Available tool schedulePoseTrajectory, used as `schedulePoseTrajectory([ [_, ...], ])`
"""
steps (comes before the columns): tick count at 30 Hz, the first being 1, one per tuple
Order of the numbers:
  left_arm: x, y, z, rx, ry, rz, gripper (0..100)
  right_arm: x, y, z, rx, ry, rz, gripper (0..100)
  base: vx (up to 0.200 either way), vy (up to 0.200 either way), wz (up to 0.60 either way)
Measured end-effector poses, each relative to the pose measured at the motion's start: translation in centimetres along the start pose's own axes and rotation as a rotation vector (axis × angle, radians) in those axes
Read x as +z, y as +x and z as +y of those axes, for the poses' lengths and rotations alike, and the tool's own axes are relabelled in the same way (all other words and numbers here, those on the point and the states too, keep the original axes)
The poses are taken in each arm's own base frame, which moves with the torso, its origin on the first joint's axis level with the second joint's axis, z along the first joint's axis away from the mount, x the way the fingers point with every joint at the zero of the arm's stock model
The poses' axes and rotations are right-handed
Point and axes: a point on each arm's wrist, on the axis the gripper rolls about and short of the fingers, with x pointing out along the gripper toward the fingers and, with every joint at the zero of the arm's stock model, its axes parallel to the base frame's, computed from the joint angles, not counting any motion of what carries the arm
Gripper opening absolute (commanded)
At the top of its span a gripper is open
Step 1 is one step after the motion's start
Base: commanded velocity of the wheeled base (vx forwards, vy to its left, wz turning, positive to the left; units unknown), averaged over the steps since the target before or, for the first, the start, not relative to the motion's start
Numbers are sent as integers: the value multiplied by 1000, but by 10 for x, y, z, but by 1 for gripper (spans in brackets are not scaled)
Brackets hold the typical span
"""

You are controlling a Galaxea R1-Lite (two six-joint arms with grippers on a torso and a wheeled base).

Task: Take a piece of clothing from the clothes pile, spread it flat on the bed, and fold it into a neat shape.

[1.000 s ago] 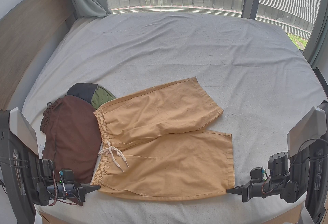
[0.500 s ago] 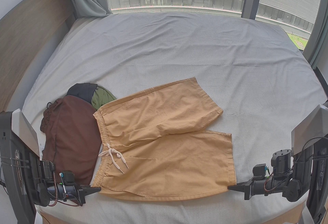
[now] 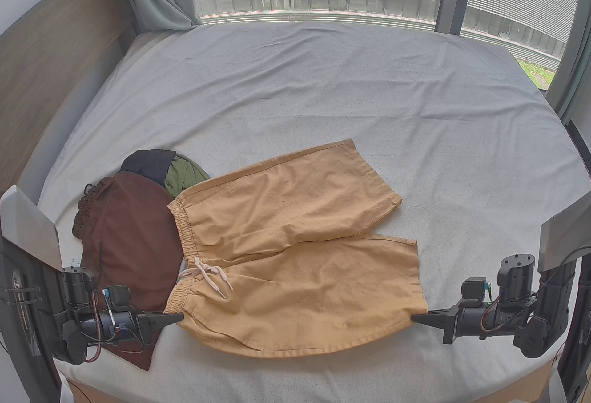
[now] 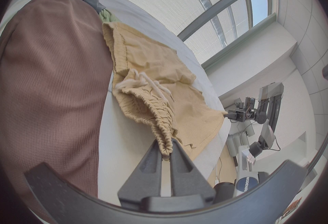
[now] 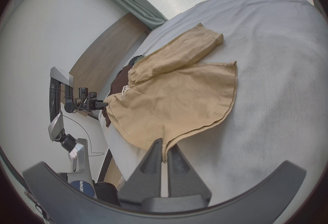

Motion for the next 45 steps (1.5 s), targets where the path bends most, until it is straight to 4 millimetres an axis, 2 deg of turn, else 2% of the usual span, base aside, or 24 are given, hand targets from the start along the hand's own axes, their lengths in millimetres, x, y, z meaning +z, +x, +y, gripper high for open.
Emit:
schedulePoseTrajectory([
  [11, 28, -1, -25, -45, -48, -73, 0, 19, -4, 8, 21, -24, -83, 0, 0, 0, 0],
  [17, 47, 6, -33, -44, -8, -131, 0, 23, -4, 11, 30, -39, -102, 0, 0, 0, 0],
  [33, 66, 8, -34, -57, 16, -191, 0, 31, -7, 15, 36, -63, -136, 0, 0, 0, 0],
  [45, 71, 10, -30, -45, -1, -212, 0, 38, -23, 28, 52, -106, -187, 0, 0, 0, 0],
])
